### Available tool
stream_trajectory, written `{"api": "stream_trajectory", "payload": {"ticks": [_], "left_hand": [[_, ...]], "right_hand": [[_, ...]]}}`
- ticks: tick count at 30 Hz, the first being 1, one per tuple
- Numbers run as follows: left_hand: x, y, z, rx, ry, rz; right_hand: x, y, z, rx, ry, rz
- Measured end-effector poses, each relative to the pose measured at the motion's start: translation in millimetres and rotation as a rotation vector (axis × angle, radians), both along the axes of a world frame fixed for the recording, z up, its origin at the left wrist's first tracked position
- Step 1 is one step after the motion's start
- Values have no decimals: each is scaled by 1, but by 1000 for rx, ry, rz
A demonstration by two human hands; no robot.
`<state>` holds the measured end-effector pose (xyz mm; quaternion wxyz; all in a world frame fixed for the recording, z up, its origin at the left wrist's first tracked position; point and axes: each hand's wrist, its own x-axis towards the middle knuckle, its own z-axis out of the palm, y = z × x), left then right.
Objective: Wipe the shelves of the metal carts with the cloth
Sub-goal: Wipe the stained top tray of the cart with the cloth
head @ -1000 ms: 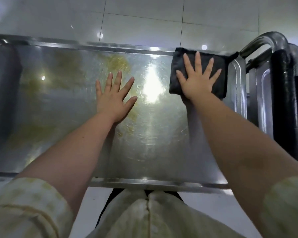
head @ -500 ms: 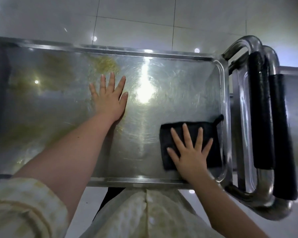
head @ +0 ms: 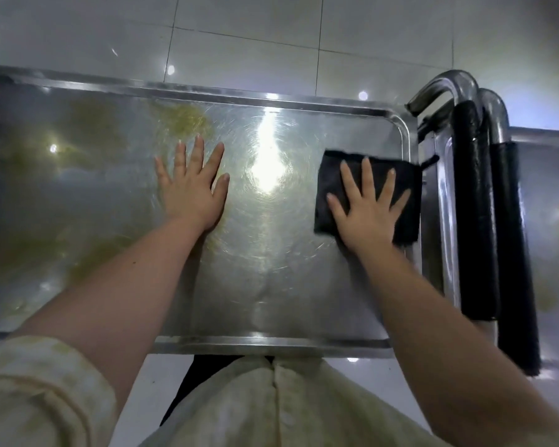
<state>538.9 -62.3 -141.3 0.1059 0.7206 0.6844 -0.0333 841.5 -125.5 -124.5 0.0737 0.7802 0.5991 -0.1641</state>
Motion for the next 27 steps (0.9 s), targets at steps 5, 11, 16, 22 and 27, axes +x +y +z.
{"api": "stream_trajectory", "payload": {"ticks": [5, 11, 16, 22, 27], "left_hand": [[0, 0, -2, 5, -1, 0], [-3, 1, 0, 8, -6, -4], [-3, 1, -1, 15, -6, -9], [-4, -2, -1, 10, -11, -13], [-3, -1, 5, -31, -2, -19]], "right_hand": [[-22, -178, 13, -100, 4, 58], [-10, -99, 5, -32, -35, 107], [0, 80, -2, 12, -11, 68], [-40, 86, -3, 17, -33, 61], [-107, -62, 0, 111, 23, 172]]}}
